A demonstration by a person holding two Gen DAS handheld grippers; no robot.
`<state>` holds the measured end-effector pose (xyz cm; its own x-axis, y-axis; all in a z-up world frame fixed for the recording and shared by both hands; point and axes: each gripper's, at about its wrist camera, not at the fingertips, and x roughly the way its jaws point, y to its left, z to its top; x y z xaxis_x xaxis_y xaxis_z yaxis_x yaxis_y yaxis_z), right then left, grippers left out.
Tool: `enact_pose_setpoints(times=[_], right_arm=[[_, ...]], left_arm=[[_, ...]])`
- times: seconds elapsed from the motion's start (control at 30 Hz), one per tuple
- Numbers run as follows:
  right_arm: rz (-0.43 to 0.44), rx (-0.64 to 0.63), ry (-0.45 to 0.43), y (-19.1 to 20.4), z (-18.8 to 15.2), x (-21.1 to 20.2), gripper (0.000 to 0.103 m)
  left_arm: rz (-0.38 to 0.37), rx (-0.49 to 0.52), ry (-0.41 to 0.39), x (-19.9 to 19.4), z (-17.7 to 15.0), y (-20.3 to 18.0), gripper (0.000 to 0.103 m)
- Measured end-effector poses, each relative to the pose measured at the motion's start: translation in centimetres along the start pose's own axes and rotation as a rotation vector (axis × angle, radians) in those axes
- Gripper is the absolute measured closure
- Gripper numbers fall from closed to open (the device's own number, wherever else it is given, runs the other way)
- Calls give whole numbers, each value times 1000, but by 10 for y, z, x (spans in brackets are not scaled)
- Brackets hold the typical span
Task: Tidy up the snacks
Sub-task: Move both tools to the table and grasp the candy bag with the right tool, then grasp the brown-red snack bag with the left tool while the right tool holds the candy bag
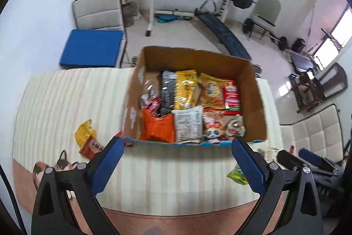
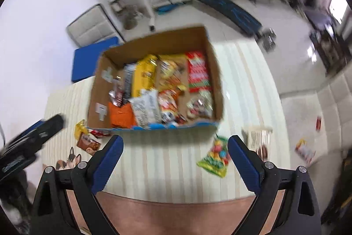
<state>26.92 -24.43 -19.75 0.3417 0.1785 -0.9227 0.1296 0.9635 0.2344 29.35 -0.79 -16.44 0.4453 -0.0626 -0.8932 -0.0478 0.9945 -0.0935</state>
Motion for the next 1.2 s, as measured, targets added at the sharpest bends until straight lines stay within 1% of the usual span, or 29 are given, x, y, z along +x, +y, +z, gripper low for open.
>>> enact_pose_setpoints(times=[0.1,0.13,0.2,0.27,0.37,0.47,0.53,0.57,0.6,0.67,0.7,0.83,0.93,0.97,1.07,1.17,1.2], right_arm=[[-33,110,85,-35,-11,37,5],[-37,159,128,-49,-17,54,5],[-31,230,180,-67,-24,80,5],[-41,275,218,-81,-30,108,5],[-79,304,250,-89,-31,142,5],[-140,315,277,-91,-31,170,6],[-174,319,298,-92,-33,182,12],[-187,318,311,-92,-35,187,23],[-206,309,312,-90,-36,189,34],[-215,279,293,-83,-38,186,44],[-216,270,299,-80,-41,185,48],[-166,245,317,-63,-62,178,50],[-124,223,326,-42,-78,175,50],[-112,218,326,-33,-82,174,50],[-99,174,327,-6,-91,177,50],[-98,125,328,17,-99,184,50],[-96,114,325,26,-100,186,50]], left_arm=[[98,-14,7,17,-20,9,2],[115,-16,15,22,-26,12,2],[143,-25,57,42,-42,18,2],[161,-36,104,59,-55,24,2],[178,-74,161,81,-73,34,2],[179,-122,216,98,-85,45,2],[178,-154,248,106,-92,54,2],[173,-172,262,109,-95,60,2],[169,-185,271,111,-98,63,2],[165,-215,290,114,-100,74,2],[163,-229,294,116,-100,78,2],[116,-329,323,117,-98,107,2],[97,-443,334,120,-94,143,2],[92,-496,337,122,-93,158,2],[71,-650,358,136,-92,199,3],[51,-757,391,156,-90,226,3],[54,-770,401,162,-89,230,3]])
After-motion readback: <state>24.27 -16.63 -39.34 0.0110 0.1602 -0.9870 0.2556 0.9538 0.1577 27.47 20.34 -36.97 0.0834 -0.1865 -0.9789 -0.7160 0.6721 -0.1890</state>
